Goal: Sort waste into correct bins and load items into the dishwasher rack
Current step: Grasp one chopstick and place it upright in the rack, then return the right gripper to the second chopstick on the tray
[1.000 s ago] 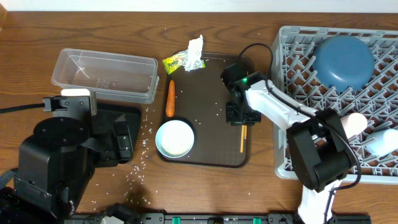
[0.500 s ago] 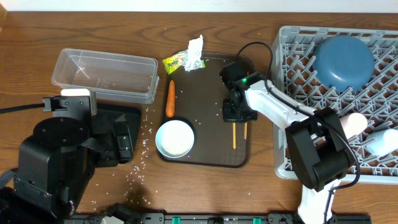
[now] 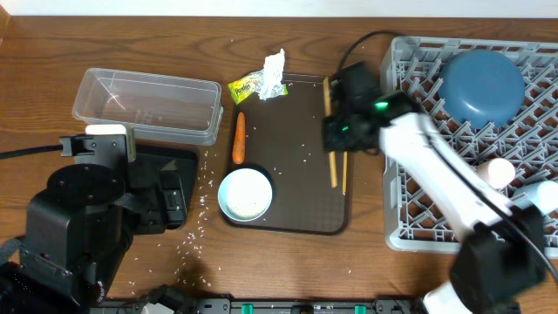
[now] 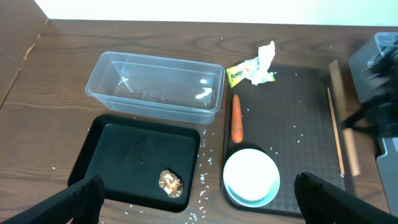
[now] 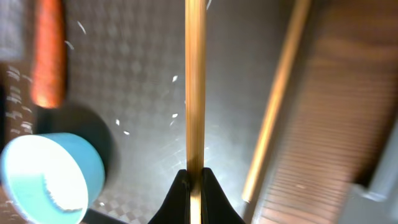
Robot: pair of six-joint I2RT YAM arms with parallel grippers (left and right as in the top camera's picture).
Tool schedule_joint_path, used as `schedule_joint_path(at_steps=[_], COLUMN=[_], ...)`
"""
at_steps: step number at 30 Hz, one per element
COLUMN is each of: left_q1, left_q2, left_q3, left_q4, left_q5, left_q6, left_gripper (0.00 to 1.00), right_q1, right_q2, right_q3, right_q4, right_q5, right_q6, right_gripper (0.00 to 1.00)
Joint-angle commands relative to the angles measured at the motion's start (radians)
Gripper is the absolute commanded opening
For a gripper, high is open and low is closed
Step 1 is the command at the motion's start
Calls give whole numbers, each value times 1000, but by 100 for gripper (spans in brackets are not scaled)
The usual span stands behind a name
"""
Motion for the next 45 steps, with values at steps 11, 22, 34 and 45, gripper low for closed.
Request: schedule_joint_path(at_steps=[11,22,34,45], left_q1=[-1,-1,-1,-1], left_q2=[1,1,1,1], left_q3=[5,5,5,5], left_q4=[0,0,0,0], left_q5=[-21,-21,-21,-21], left_q6=[-5,-5,-5,-5], left_gripper=[98,98,98,98], right_q1=[-435,-363,-23,3], right_q2=[-78,-39,-21,230], right_q3=[-6,10,-23,-30], right_q4=[-103,-87,-54,14], right_q5=[-6,-27,161,177], right_q6=[-274,-332,36,156], right_gripper=[1,42,25,26])
